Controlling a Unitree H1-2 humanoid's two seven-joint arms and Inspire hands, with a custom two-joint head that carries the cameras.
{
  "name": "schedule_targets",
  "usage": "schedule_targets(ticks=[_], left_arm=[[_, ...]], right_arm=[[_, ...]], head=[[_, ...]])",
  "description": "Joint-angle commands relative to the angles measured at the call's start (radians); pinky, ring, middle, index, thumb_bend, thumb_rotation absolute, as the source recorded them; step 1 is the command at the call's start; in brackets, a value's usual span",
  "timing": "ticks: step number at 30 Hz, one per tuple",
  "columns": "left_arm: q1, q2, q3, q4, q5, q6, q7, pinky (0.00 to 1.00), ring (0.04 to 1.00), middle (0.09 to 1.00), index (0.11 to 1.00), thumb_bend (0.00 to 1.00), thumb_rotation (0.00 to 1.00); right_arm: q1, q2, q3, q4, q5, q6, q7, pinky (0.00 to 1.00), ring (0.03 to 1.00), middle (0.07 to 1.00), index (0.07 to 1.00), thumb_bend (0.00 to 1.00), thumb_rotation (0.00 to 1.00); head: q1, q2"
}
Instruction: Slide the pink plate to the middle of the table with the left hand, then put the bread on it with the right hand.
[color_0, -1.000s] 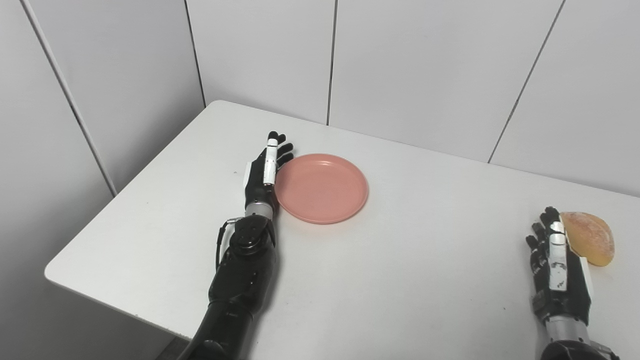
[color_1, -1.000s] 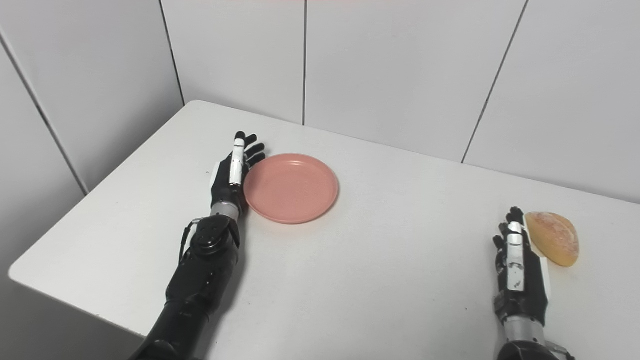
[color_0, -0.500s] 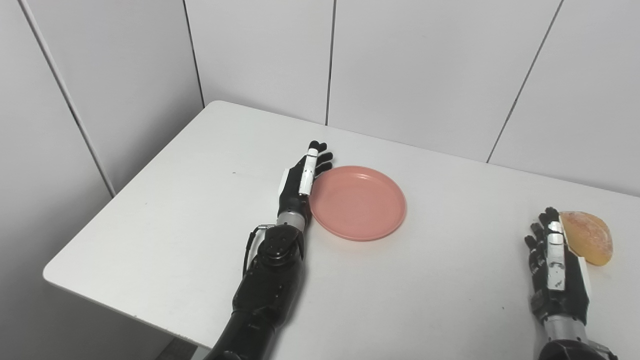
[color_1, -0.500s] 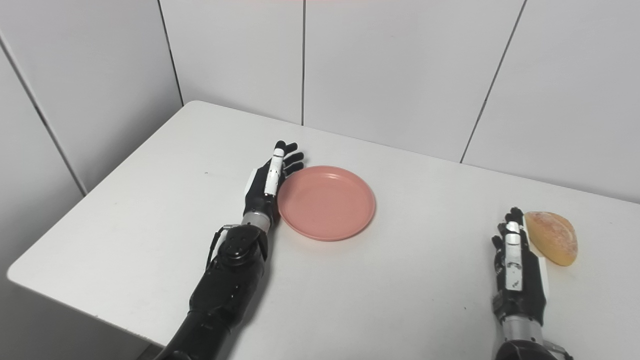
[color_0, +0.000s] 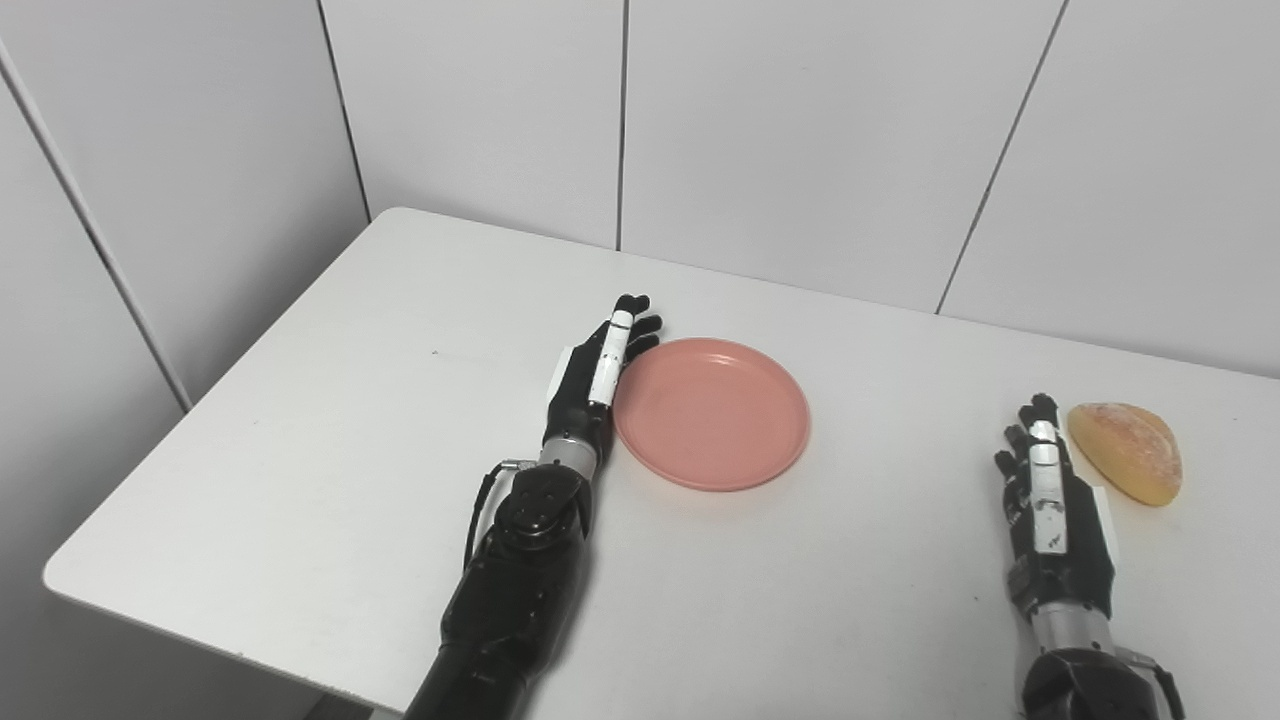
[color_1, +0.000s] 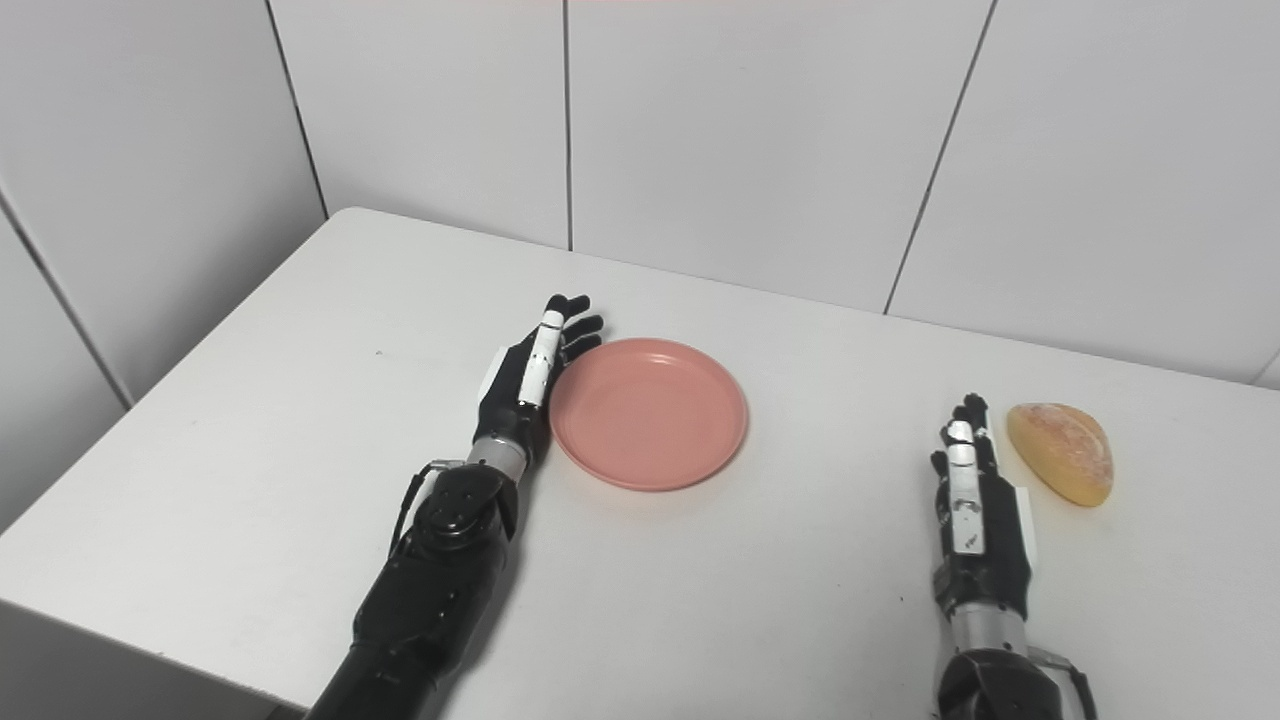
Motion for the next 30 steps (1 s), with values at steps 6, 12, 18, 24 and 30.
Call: schedule_targets(ticks=[6,12,18,24,30], left_arm=[[0.005,-0.045,-0.025,-0.036,0.001,0.030,-0.039,0.82,0.829,0.825,0.825,0.48,1.00],[0.021,-0.041,-0.040,-0.056,-0.016,0.041,-0.101,0.85,0.862,0.851,0.844,0.51,1.00],[0.045,-0.054,-0.041,-0.093,-0.022,0.060,-0.125,0.86,0.874,0.859,0.851,0.52,1.00],[0.060,-0.054,-0.050,-0.103,-0.016,0.049,-0.150,0.90,0.898,0.884,0.875,0.52,1.00],[0.069,-0.054,-0.055,-0.098,-0.018,0.026,-0.173,0.94,0.914,0.898,0.890,0.51,1.00]], right_arm=[[-0.035,0.035,0.009,-0.030,-0.032,-0.003,-0.037,0.99,0.968,0.973,0.973,0.66,0.92],[-0.037,0.045,0.033,-0.045,-0.043,0.008,-0.025,1.00,0.994,0.997,0.987,0.66,0.96],[-0.039,0.059,0.058,-0.053,-0.055,0.012,-0.024,1.00,1.000,1.000,1.000,0.64,0.99],[-0.041,0.076,0.079,-0.048,-0.089,-0.009,-0.040,1.00,0.997,1.000,1.000,0.62,0.99],[-0.047,0.094,0.093,-0.042,-0.115,-0.009,-0.058,1.00,1.000,0.997,0.999,0.67,0.98]], head=[[-0.089,0.018],[-0.154,0.028],[-0.232,0.044],[-0.293,0.051],[-0.359,0.054]])
